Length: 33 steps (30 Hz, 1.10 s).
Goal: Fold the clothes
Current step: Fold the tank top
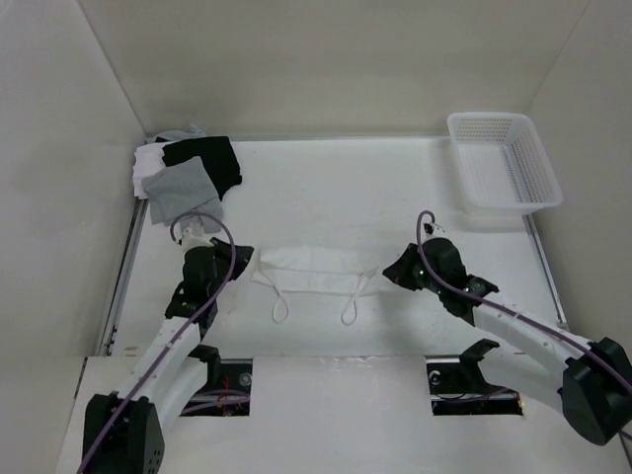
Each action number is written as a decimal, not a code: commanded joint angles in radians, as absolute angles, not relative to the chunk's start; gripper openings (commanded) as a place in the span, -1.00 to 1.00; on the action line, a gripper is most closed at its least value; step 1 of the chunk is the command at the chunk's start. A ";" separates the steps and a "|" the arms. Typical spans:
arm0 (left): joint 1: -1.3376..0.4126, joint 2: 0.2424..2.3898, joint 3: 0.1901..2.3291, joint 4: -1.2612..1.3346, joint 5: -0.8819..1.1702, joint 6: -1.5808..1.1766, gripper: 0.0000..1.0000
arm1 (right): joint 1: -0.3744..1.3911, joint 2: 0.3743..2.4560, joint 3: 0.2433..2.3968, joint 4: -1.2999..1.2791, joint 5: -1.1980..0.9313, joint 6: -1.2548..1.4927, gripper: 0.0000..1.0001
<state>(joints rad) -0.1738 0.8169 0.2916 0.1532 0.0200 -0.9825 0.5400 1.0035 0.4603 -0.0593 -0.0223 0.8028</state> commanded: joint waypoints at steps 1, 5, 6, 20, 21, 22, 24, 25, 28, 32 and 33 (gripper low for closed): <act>-0.134 0.711 0.201 0.112 0.100 -0.992 -0.85 | 0.599 0.956 0.417 -0.069 0.038 0.854 -0.77; -0.088 0.602 0.144 0.046 0.143 -0.992 -0.85 | 0.668 0.946 0.379 -0.071 0.087 0.885 -0.77; -0.079 0.594 0.143 0.038 0.146 -0.991 -0.85 | 0.668 0.959 0.376 -0.064 0.087 0.888 -0.76; -0.131 0.985 0.310 0.247 0.107 -0.999 -0.12 | 0.608 1.126 0.511 0.040 0.069 0.841 -0.06; -0.136 1.003 0.311 0.261 0.107 -1.002 -0.12 | 0.607 1.138 0.509 0.049 0.066 0.841 -0.06; -0.139 1.018 0.313 0.279 0.107 -1.006 -0.12 | 0.604 1.146 0.509 0.054 0.058 0.841 -0.06; -0.156 1.045 0.322 0.308 0.115 -1.008 -0.14 | 0.602 1.163 0.514 0.061 0.049 0.838 -0.06; -0.165 1.054 0.330 0.308 0.114 -1.006 -0.14 | 0.599 1.170 0.515 0.064 0.049 0.836 -0.06; -0.192 1.077 0.344 0.307 0.103 -0.999 -0.18 | 0.590 1.199 0.522 0.081 0.043 0.831 -0.06; -0.203 1.106 0.350 0.314 0.097 -0.999 -0.25 | 0.582 1.245 0.535 0.107 0.034 0.827 -0.08; -0.203 1.112 0.353 0.314 0.095 -0.997 -0.27 | 0.581 1.253 0.538 0.115 0.031 0.827 -0.09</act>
<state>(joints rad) -0.1986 1.1015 0.3092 0.2527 0.1051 -1.0027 0.5888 1.2366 0.4873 0.0330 0.0441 0.8410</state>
